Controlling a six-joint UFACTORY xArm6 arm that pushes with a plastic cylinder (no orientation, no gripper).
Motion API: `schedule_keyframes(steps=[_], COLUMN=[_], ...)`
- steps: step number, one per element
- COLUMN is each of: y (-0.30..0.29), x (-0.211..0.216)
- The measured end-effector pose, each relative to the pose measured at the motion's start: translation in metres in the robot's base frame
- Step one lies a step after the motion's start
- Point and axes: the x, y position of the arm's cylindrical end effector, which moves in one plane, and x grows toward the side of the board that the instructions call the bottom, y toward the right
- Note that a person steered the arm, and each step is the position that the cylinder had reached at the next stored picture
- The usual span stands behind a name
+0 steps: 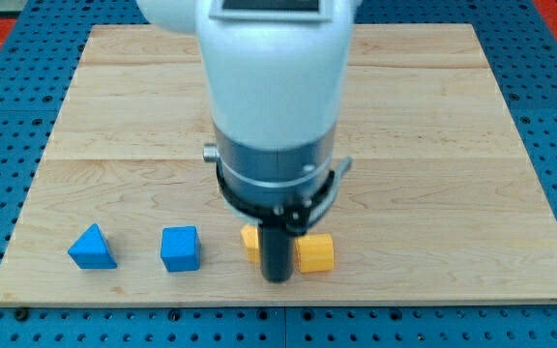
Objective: Move the yellow hexagon closer to the blue cube
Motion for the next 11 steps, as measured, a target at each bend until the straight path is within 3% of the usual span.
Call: schedule_keyframes(steps=[1,2,4,5,6,7,8,9,10,11], y=[0.040,0.090,-0.001,-0.038,-0.038,-0.022,-0.010,0.053,0.051,0.050], x=[-0.017,-0.008,-0.110,-0.096,-0.051,-0.018,-0.061,-0.031,0.026,0.037])
